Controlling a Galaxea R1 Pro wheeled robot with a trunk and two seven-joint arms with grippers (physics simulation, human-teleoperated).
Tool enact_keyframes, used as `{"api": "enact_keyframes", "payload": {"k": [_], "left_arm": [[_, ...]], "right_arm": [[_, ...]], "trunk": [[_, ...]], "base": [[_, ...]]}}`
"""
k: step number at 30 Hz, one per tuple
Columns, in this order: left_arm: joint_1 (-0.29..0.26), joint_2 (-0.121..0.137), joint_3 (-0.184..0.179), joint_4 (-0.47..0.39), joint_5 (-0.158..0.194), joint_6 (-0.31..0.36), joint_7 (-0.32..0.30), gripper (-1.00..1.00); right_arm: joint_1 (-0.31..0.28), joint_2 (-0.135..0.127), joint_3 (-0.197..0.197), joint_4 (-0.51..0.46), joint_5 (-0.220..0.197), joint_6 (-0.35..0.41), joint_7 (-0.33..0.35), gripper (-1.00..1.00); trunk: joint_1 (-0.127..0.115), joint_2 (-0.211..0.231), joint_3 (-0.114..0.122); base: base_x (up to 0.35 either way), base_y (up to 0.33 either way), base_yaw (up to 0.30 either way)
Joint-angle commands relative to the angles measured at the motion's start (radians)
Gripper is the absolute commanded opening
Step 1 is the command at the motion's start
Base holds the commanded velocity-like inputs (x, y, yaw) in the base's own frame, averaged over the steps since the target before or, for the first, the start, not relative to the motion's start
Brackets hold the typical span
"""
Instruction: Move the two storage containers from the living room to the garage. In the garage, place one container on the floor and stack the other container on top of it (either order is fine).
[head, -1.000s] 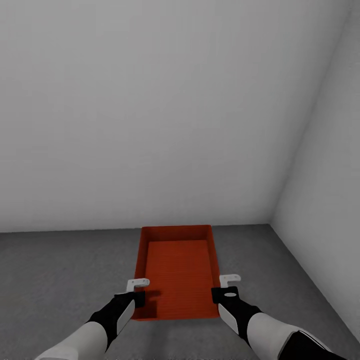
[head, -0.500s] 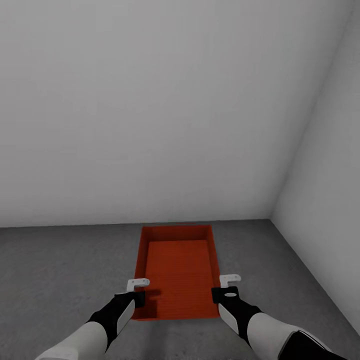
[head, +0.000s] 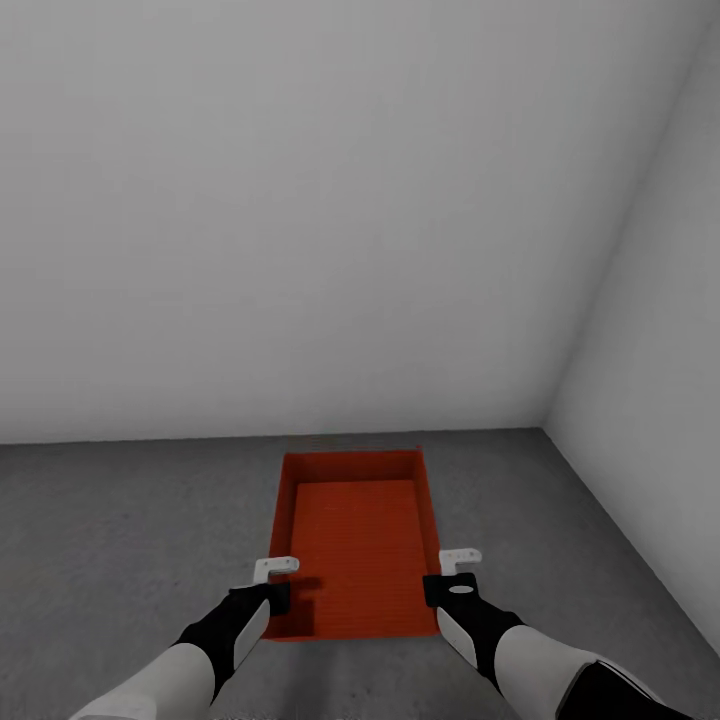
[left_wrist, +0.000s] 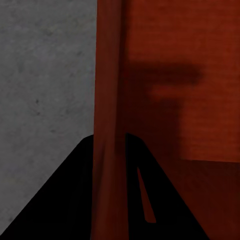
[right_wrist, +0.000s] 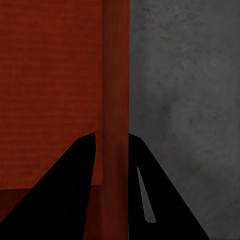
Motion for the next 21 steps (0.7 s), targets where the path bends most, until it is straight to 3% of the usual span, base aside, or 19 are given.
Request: {"api": "enact_keyframes", "payload": {"k": [1,21], "left_arm": [[-0.001,0.0,0.0,-0.01,0.008,-0.021,0.006,-1.0],[-0.001,0.0,0.0,-0.01,0.008,-0.021,0.006,-1.0]], "right_arm": [[0.0,-0.001,-0.001,0.003,-0.024,0.001,-0.002,-1.0],[0.0,0.001,-0.001,0.003,-0.023,0.001,-0.002,-1.0]], "trunk": [[0.004,-0.008,-0.006],[0.08,-0.148,-0.1]], "base": [[0.0,0.0,0.0],[0.0,0.0,0.0]]}}
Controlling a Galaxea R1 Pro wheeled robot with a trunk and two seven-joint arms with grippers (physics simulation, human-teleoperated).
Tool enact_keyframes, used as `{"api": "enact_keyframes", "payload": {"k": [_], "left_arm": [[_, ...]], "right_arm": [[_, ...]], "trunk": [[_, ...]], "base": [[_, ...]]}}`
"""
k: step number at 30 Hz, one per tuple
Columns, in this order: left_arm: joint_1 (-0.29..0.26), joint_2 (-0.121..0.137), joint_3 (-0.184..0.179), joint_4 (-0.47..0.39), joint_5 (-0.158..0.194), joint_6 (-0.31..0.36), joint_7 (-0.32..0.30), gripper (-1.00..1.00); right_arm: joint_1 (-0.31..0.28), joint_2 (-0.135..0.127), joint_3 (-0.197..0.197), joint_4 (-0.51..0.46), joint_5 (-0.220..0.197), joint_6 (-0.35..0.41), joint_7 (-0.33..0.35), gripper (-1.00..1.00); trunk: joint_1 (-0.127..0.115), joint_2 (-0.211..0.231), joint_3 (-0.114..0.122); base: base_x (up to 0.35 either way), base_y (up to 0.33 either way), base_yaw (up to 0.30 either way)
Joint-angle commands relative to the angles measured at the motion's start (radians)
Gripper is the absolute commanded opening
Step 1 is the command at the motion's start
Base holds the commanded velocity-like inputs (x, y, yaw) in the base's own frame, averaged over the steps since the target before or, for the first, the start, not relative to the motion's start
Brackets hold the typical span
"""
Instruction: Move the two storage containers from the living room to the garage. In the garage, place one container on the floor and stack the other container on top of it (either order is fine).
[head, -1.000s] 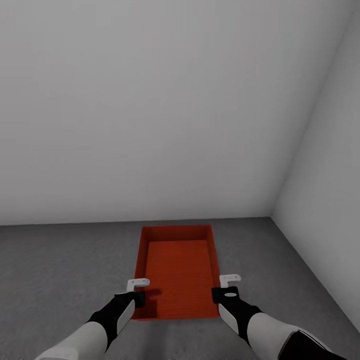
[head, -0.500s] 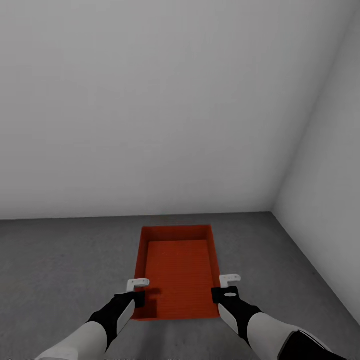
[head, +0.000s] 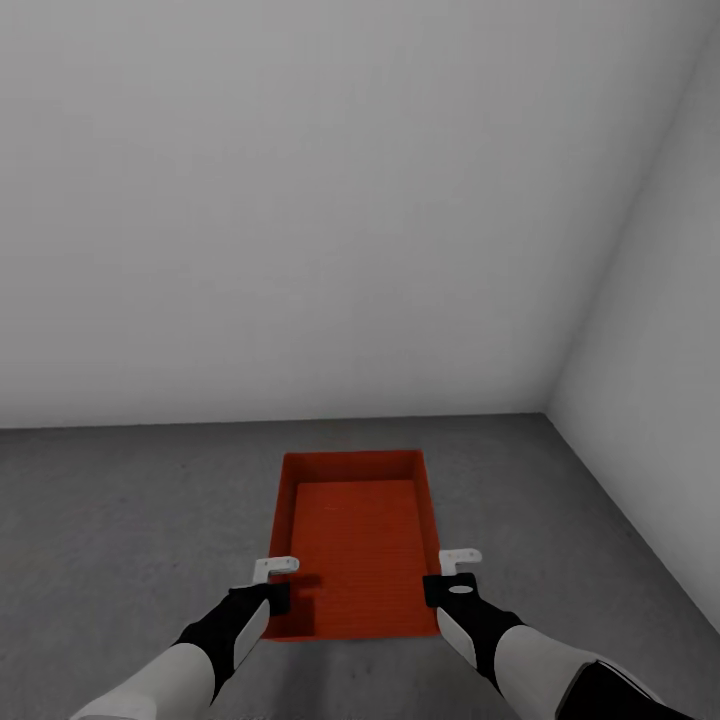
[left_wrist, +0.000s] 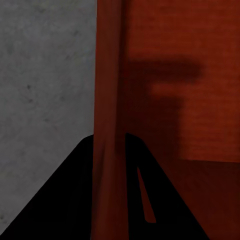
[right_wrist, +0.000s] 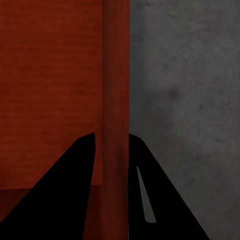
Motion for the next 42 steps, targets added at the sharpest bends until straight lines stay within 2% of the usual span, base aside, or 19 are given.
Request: {"api": "enact_keyframes", "payload": {"k": [1,22,34,42], "left_arm": [[-0.001,0.0,0.0,-0.009,0.009,-0.022,0.006,-1.0],[-0.001,0.0,0.0,-0.009,0.009,-0.022,0.006,-1.0],[-0.001,0.0,0.001,-0.009,0.009,-0.022,0.006,-1.0],[-0.001,0.0,0.001,-0.009,0.009,-0.022,0.006,-1.0]], "right_arm": [[0.0,0.0,0.002,0.003,-0.025,0.001,-0.002,-1.0],[0.0,0.0,0.002,0.003,-0.024,0.001,-0.002,-1.0],[0.0,0.0,0.002,0.003,-0.025,0.002,-0.002,-1.0],[0.0,0.0,0.002,0.003,-0.026,0.003,-0.002,-1.0]], "trunk": [[0.004,-0.008,-0.006],[0.084,-0.155,-0.104],[0.084,-0.155,-0.107],[0.084,-0.155,-0.118]], "base": [[0.0,0.0,0.0],[0.0,0.0,0.0],[0.0,0.0,0.0],[0.0,0.0,0.0]]}}
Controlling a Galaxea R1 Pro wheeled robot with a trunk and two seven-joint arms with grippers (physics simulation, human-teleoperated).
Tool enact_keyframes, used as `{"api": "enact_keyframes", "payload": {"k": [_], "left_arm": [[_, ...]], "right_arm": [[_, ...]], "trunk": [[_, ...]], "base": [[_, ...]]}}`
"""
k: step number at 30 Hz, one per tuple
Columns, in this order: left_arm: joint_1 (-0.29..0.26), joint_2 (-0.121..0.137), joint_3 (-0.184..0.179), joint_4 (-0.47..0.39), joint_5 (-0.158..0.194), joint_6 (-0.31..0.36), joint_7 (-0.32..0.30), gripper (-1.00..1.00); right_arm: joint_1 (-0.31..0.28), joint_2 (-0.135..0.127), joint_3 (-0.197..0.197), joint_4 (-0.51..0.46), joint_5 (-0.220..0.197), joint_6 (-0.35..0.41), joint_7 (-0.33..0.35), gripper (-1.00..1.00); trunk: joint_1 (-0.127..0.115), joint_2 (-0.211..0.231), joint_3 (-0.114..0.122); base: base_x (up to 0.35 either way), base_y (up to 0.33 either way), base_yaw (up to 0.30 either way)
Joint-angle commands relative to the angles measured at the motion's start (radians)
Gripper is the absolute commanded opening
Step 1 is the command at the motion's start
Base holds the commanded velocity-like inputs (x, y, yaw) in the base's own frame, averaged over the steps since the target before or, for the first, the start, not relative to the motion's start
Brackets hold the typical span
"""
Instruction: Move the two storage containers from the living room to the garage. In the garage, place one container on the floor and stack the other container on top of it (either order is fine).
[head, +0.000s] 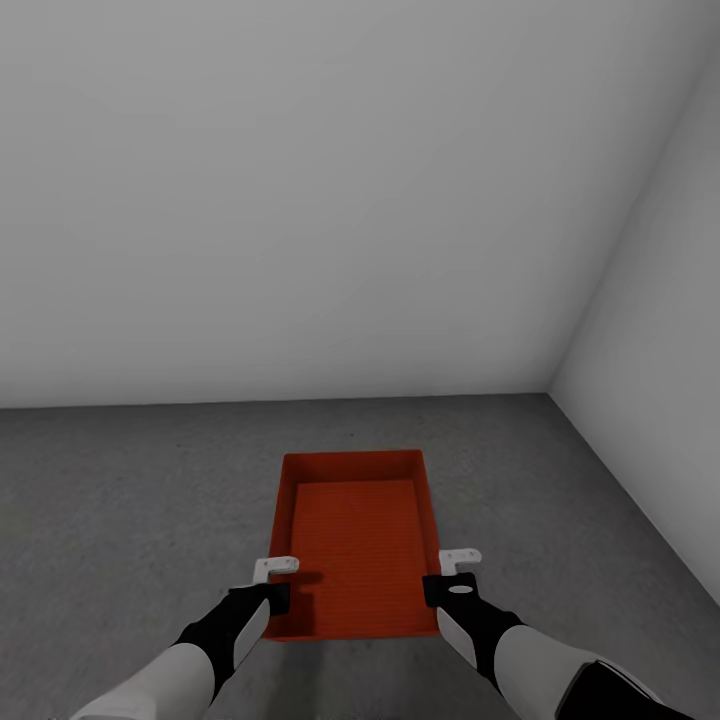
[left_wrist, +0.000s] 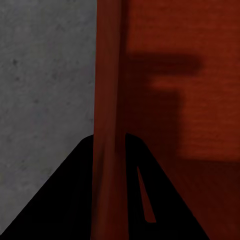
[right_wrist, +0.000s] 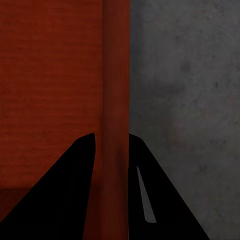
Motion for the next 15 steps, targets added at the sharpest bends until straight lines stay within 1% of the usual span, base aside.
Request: {"api": "enact_keyframes", "payload": {"k": [1,15], "left_arm": [[0.0,0.0,0.001,-0.008,0.009,-0.024,0.006,-1.0],[0.0,0.0,0.001,-0.008,0.01,-0.024,0.006,-1.0]], "right_arm": [[0.0,0.0,0.002,0.003,-0.026,0.001,-0.002,-1.0],[0.0,0.0,0.003,0.003,-0.026,0.001,-0.001,-1.0]], "trunk": [[0.0,0.0,-0.002],[0.0,0.0,-0.025]], "base": [[0.0,0.0,0.0],[0.0,0.0,0.0]]}}
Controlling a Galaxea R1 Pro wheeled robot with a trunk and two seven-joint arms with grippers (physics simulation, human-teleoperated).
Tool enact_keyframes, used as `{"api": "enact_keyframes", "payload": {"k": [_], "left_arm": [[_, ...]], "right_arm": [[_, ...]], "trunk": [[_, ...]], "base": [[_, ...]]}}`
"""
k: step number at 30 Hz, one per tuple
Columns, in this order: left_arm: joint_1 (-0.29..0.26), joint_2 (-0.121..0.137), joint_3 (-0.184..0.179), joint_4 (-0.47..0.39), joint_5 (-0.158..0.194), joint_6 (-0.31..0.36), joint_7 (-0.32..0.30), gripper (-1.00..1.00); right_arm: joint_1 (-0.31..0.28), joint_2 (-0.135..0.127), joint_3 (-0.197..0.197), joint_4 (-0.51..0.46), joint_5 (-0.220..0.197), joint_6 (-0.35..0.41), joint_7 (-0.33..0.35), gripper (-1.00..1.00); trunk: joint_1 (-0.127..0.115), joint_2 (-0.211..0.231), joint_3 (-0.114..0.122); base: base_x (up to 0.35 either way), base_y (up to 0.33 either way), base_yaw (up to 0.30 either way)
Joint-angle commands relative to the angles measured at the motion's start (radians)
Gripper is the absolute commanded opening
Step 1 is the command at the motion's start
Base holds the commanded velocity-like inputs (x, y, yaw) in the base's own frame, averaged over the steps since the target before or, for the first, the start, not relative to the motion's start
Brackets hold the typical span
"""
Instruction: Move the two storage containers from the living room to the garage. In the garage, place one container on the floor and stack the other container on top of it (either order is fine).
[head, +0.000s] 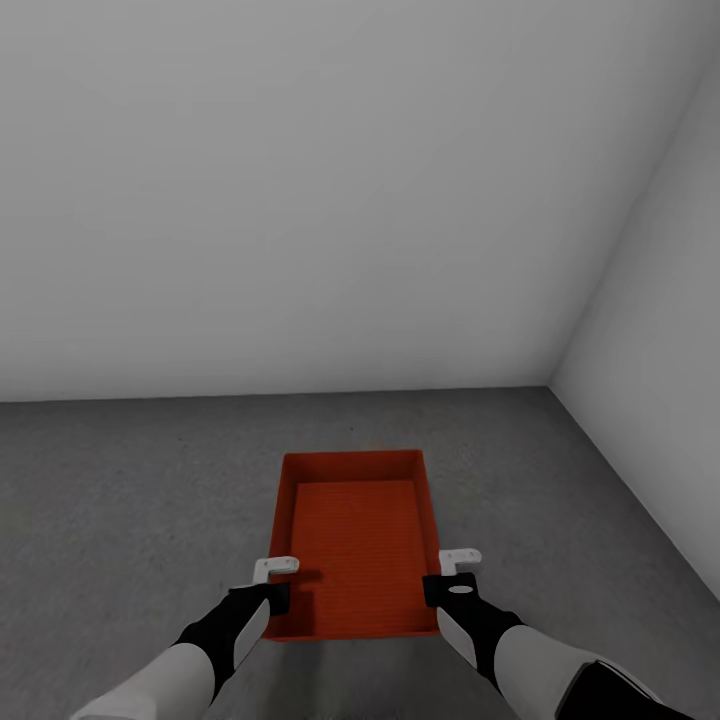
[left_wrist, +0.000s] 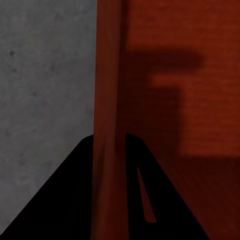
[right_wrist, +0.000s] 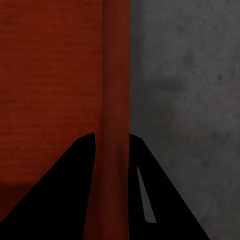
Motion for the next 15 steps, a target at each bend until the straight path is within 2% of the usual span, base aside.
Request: {"api": "enact_keyframes", "payload": {"k": [1,15], "left_arm": [[0.0,0.0,0.001,-0.009,0.009,-0.023,0.006,-1.0],[0.0,0.0,0.001,-0.009,0.009,-0.023,0.006,-1.0]], "right_arm": [[0.0,0.0,0.002,0.003,-0.026,0.001,-0.002,-1.0],[0.0,0.0,0.002,0.003,-0.025,0.001,-0.002,-1.0]], "trunk": [[0.0,0.0,-0.002],[0.0,0.0,-0.024]], "base": [[0.0,0.0,0.0],[0.0,0.0,0.0]]}}
